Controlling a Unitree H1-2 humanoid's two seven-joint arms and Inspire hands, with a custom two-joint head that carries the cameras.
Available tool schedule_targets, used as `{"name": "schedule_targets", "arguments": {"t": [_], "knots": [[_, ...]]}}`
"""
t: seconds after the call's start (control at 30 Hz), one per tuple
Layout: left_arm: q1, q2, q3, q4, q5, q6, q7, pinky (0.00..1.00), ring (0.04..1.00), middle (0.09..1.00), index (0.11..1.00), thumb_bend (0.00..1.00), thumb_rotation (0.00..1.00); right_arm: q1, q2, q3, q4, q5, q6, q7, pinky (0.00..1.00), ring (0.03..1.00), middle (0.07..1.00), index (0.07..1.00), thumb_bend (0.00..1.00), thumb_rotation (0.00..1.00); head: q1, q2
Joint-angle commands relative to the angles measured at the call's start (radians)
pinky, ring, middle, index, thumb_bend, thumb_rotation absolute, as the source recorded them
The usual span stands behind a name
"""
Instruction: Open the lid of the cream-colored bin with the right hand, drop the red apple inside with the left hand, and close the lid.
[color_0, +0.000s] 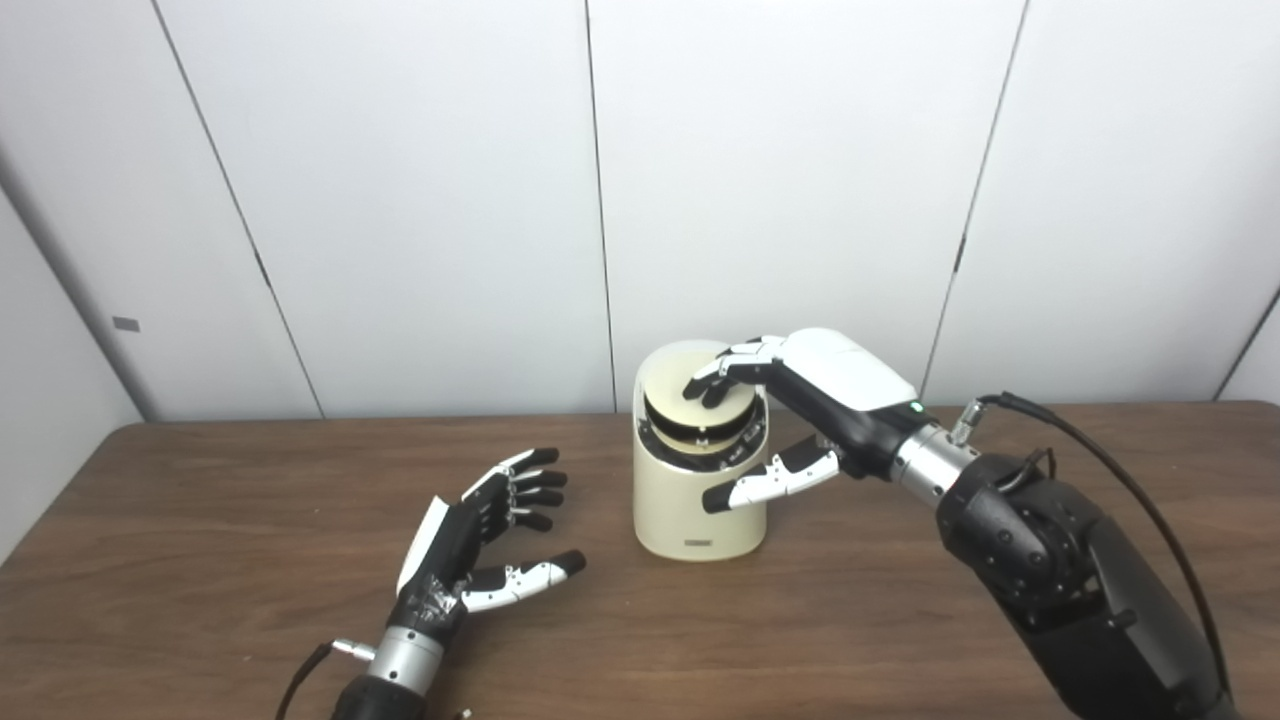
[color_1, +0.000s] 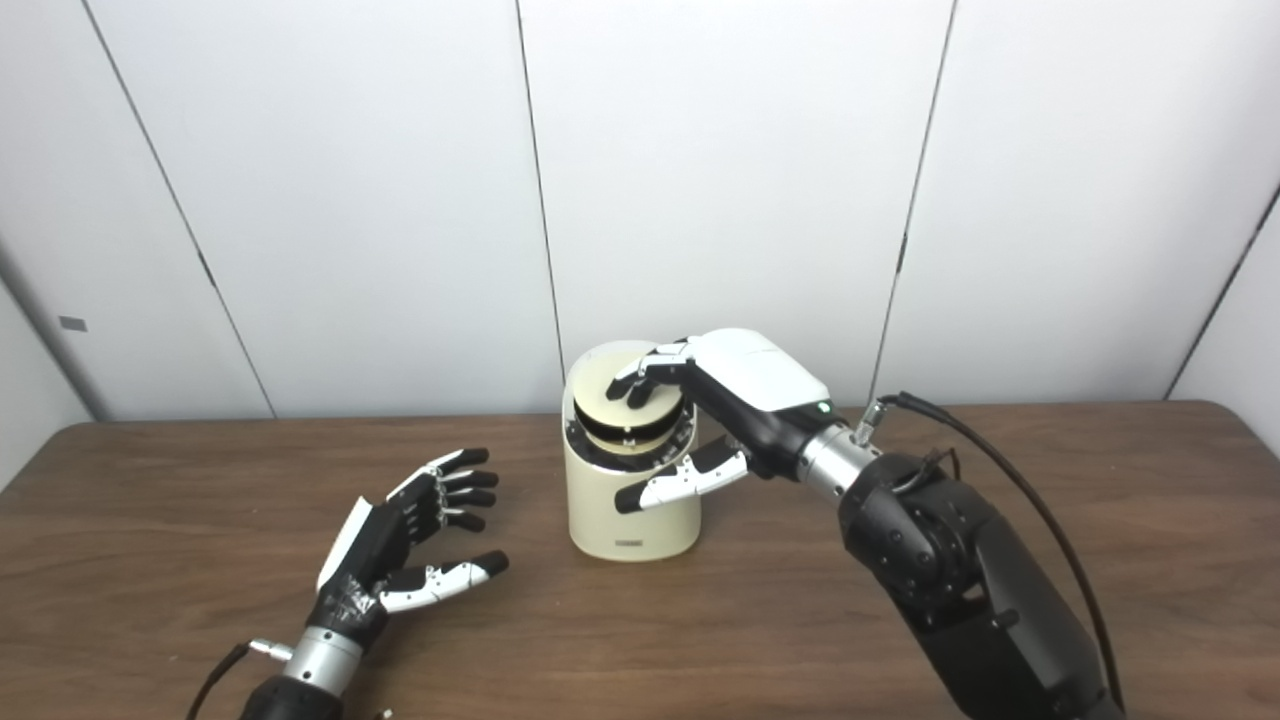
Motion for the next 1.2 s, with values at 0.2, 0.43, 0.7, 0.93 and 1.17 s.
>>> {"name": "schedule_targets", "arguments": {"t": [0.2,0.43,0.7,0.93,1.17], "knots": [[0.029,-0.025,-0.004,0.009,-0.010,-0.013,0.004,0.64,0.732,0.764,0.846,0.73,0.11,-0.028,-0.019,0.003,-0.039,-0.037,-0.021,0.021,0.89,0.886,0.704,0.732,0.70,0.56,0.007,0.006],[0.033,-0.027,-0.003,0.002,-0.004,-0.010,0.007,0.64,0.730,0.762,0.845,0.72,0.10,-0.026,-0.026,0.015,-0.031,-0.070,-0.040,0.039,0.98,0.905,0.727,0.746,0.72,0.58,0.009,0.013],[0.033,-0.029,-0.004,-0.005,0.003,-0.010,0.010,0.65,0.729,0.759,0.844,0.72,0.11,-0.032,-0.045,0.043,-0.018,-0.139,-0.091,0.035,0.97,0.901,0.737,0.748,0.74,0.60,0.014,0.021],[0.037,-0.029,-0.002,-0.014,0.008,0.002,0.015,0.64,0.723,0.755,0.840,0.75,0.15,-0.039,-0.064,0.073,0.008,-0.230,-0.158,0.013,0.99,0.914,0.733,0.748,0.76,0.62,0.020,0.027],[0.040,-0.031,-0.002,-0.027,0.004,0.007,0.011,0.64,0.724,0.756,0.839,0.75,0.17,-0.054,-0.082,0.101,0.009,-0.291,-0.187,0.058,1.00,0.908,0.730,0.754,0.75,0.67,0.024,0.041]]}}
